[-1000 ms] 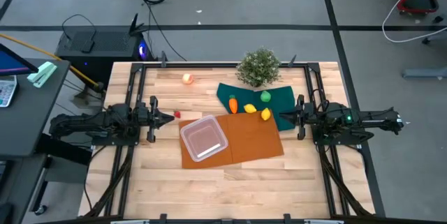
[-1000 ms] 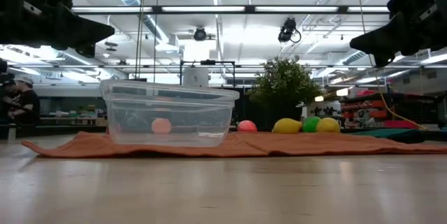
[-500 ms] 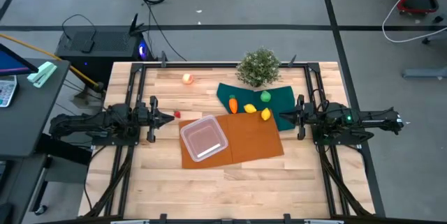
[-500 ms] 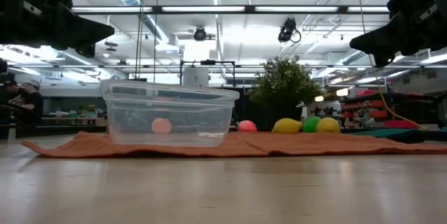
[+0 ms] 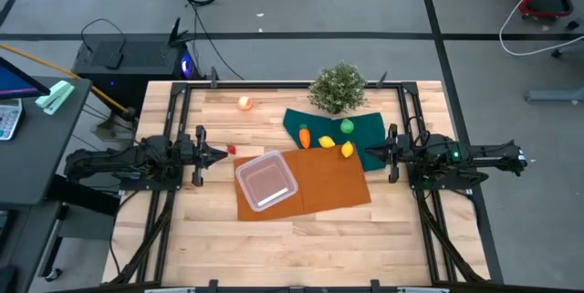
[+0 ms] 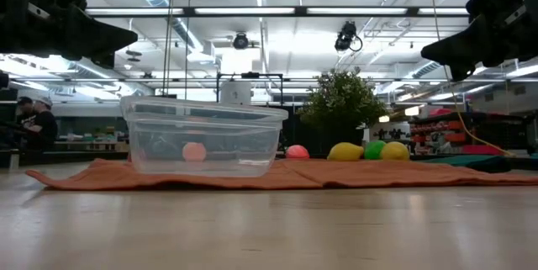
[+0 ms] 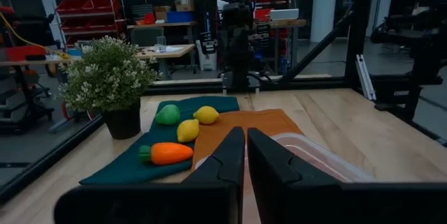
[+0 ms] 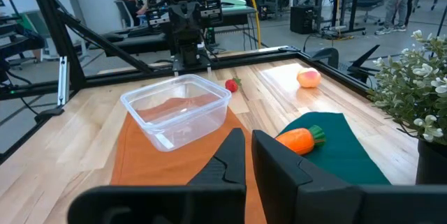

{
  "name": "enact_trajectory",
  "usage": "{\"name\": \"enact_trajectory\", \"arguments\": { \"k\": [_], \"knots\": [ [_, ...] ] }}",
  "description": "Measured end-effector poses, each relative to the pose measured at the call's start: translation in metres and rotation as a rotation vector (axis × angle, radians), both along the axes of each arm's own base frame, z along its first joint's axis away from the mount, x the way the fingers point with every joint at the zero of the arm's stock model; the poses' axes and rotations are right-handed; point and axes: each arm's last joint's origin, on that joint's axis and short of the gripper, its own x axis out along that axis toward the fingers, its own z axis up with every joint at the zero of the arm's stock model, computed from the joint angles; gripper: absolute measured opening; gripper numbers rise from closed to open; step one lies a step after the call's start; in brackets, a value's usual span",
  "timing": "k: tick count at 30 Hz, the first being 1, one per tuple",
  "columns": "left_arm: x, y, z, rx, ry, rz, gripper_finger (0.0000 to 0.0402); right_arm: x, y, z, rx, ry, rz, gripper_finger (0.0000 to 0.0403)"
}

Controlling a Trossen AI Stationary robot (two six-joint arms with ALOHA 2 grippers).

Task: Pick and placing Produce into tupperware

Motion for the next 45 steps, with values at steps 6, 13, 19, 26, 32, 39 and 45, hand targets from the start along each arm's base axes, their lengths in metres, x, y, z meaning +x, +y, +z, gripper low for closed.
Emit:
{"name": "enact_trajectory", "arguments": {
  "k": [6,13,19,26,32,39,45],
  "knots": [
    [0.0000,0.0000,0.0000,-0.004,0.000,0.001,0.0033,0.0000,0.0000,-0.0001,0.000,0.000,0.000,0.0000],
    [0.0000,0.0001,0.0000,0.000,0.000,0.005,0.0033,0.0000,0.0000,-0.0001,0.000,0.000,0.000,0.0000],
    [0.0000,0.0002,0.0001,0.000,-0.001,0.007,0.0025,0.0000,0.0000,0.0000,0.000,0.000,0.000,0.0000],
    [0.0000,0.0003,0.0003,0.000,-0.004,0.009,0.0028,0.0000,0.0000,-0.0001,0.000,0.000,0.000,0.0000],
    [0.0000,0.0003,0.0004,0.002,-0.004,0.009,0.0034,0.0000,0.0000,-0.0001,0.000,0.000,0.000,0.0000],
    [0.0000,0.0003,0.0005,0.002,-0.005,0.009,0.0023,0.0000,0.0000,0.0000,0.000,0.000,0.000,0.0000],
    [0.0000,0.0002,0.0005,0.002,-0.005,0.009,0.0024,0.0002,0.0000,0.0006,0.000,-0.011,0.000,0.0000]
  ]
}}
